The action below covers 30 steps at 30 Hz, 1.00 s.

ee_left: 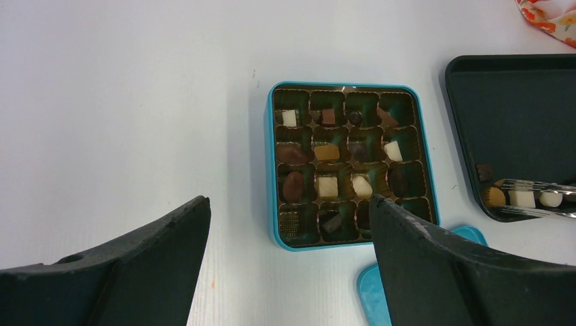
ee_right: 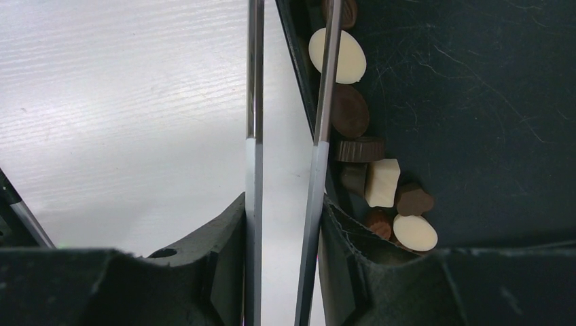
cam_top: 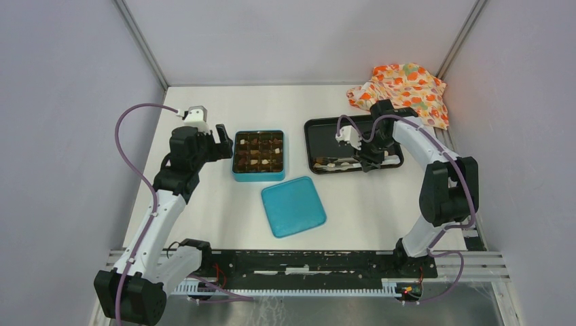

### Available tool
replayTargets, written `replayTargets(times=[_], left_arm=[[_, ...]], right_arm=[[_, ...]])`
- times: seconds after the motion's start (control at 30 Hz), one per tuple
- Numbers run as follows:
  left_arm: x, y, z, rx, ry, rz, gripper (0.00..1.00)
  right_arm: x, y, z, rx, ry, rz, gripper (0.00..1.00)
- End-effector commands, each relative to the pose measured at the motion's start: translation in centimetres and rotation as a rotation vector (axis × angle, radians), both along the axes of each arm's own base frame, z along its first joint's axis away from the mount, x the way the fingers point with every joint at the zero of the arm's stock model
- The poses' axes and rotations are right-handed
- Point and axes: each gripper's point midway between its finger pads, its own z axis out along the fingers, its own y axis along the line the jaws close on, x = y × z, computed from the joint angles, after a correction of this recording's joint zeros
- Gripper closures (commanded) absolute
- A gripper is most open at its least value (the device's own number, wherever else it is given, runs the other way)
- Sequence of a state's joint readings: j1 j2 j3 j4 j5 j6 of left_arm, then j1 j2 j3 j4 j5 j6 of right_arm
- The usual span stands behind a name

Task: Pack the chocolate
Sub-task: Pick up the fake chocolate from the plate.

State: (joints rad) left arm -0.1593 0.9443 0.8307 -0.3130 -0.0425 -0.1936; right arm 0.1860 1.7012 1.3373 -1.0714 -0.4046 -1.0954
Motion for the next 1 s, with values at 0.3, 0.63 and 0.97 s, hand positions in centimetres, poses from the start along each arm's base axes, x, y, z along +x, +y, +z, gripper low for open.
replayTargets(times=[0.3, 0.63, 0.97], left_arm=[[0.3, -0.3, 0.6, 0.034, -0.03, -0.042, 0.08], [0.2, -0.3, 0.7, 0.034, -0.033, -0.04, 0.08], [0.2, -0.1, 1.0, 0.036, -0.043, -0.033, 0.08]], right_arm=[[1.5, 0.0, 0.8, -0.034, -0.059, -0.021, 0.58], [2.0, 0.3, 2.6, -0.007, -0.115, -0.041, 0.85], [3.1, 2.1, 6.5, 0.1, -0.189, -0.075, 0.89]])
